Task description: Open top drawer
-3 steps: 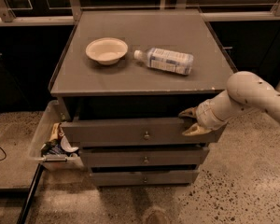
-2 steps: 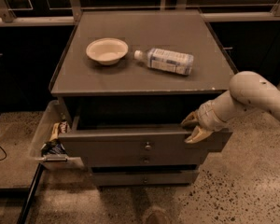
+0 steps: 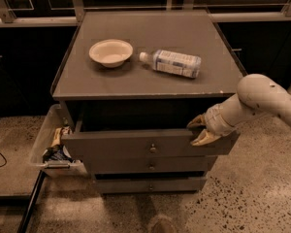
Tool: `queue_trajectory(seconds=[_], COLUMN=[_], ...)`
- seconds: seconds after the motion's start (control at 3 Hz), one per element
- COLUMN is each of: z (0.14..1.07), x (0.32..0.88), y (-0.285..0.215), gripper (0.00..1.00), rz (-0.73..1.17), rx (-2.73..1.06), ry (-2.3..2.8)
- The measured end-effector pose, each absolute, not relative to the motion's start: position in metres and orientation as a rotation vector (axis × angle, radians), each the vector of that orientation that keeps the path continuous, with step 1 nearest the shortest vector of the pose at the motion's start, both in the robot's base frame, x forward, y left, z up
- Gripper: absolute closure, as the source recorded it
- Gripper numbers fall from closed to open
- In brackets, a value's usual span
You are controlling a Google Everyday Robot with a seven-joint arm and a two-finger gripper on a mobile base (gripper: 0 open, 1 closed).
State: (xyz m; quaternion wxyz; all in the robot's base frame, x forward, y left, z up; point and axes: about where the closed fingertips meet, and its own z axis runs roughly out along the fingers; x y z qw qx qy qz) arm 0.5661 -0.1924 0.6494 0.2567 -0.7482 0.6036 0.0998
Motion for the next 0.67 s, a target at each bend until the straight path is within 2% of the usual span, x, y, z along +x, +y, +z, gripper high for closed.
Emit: queue_trajectory(seconds=[0.67], z=[0.6407], x=[0.5599], y=[-0.1899], gripper=[0.15], rz=[0.321], rx=[-2.027], ry=[1.641])
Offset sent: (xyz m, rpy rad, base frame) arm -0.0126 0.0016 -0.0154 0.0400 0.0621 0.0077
